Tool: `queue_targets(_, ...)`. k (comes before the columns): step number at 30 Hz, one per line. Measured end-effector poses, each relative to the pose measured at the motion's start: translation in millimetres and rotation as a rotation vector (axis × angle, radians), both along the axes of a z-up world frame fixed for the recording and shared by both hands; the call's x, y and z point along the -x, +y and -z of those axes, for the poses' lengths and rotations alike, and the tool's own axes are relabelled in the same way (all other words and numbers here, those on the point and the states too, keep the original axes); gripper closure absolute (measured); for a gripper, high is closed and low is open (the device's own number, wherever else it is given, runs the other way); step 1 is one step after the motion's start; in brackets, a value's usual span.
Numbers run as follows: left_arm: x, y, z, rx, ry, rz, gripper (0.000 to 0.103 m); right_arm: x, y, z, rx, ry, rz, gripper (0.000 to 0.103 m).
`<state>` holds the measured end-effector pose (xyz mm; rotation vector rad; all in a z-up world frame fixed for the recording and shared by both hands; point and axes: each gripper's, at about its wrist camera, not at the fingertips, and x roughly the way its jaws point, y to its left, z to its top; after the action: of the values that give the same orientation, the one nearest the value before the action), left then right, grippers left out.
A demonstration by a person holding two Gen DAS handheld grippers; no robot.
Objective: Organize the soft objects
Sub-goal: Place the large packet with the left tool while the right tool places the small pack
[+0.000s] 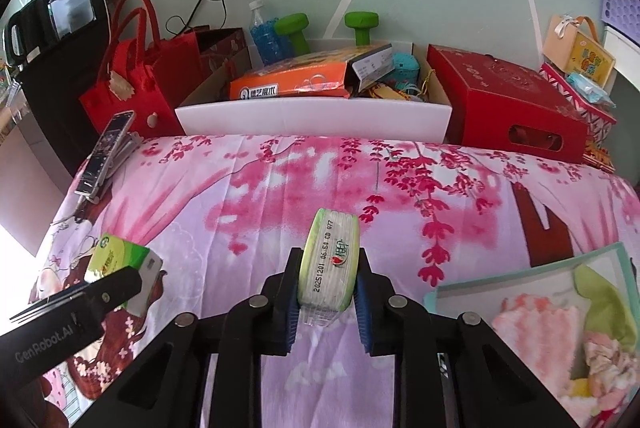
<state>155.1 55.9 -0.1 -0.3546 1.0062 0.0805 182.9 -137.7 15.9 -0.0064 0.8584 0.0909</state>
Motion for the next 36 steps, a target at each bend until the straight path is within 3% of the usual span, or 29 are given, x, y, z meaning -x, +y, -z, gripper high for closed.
queue_targets(15, 39.5, -26.0, -44.6, -0.064, -0.082, 0.069, 0.036, 42.9, -19.6, -44.3, 0.027, -0.003, 0.018, 0.078)
queue_targets(24, 63.7, -35.8, -52.5, -0.092, -0.098, 0.114, 0.036, 73.8, -46.9, -69.2, 0.034, -0.023, 0.063, 0.078)
queue_targets(36, 95.2, -56.4, -51.9, -0.134, -0.107, 0.178, 0.036, 107.0, -70.4, -72.5, 0.031, -0.01, 0.1, 0.078)
